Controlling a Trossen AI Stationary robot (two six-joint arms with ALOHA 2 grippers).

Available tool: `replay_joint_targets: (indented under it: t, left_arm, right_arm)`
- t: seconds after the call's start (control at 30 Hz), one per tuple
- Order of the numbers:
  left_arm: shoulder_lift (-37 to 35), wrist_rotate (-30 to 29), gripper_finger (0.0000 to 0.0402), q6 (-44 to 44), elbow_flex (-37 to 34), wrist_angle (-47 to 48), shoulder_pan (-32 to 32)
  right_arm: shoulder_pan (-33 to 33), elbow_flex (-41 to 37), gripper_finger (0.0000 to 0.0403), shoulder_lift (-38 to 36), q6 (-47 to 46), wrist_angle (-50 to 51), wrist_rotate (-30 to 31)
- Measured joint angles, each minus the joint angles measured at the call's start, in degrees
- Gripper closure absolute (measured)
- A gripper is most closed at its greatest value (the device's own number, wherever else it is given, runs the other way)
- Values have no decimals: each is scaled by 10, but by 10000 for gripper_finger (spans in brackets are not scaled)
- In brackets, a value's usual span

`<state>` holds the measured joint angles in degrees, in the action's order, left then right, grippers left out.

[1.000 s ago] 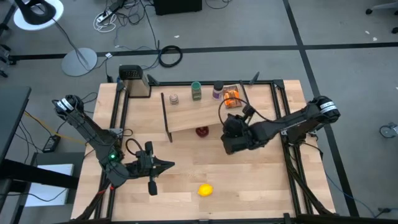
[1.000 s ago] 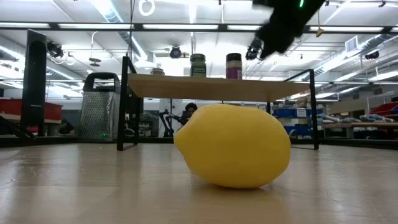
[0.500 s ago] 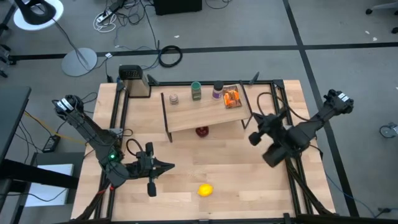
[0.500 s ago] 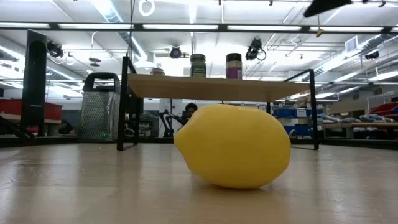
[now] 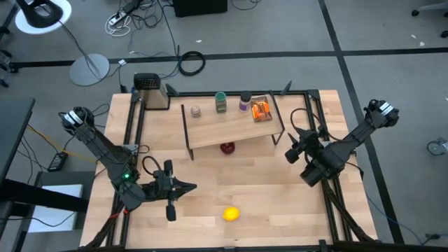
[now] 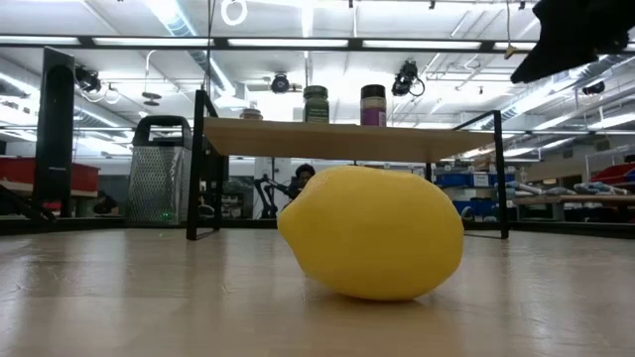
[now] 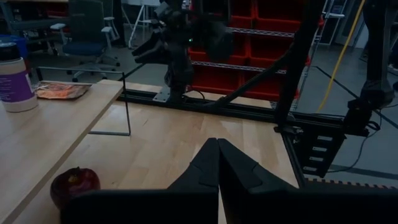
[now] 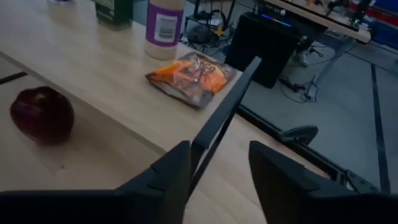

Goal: Shelf spices
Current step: Adjust the shelf

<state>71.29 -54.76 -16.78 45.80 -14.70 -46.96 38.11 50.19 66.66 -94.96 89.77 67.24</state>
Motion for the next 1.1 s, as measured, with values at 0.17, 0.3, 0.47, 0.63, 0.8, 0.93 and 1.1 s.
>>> replay_joint_targets:
  t: [0.17, 0.3, 0.47, 0.63, 0.8, 0.93, 1.1]
  left_arm:
    - [0, 0, 398, 0, 0, 0, 0]
    - [0, 0, 398, 0, 0, 2, 0]
    - [0, 0, 398, 0, 0, 2, 0]
    - [0, 0, 398, 1, 0, 3, 0]
    - [0, 0, 398, 7, 0, 3, 1]
    - [0, 0, 398, 10, 0, 2, 1]
    - [0, 0, 398, 11, 0, 2, 1]
  right_arm:
    - [1, -12, 197, 0, 0, -12, 0]
    - [1, -22, 165, 0, 0, -26, 6]
    - [1, -42, 138, 0, 1, -46, 6]
    - [1, -53, 129, 1, 9, -68, 6]
    - [-13, -62, 132, 1, 12, -97, 6]
    - [-26, -66, 132, 1, 47, -137, 7]
    - [-51, -66, 131, 1, 88, -183, 6]
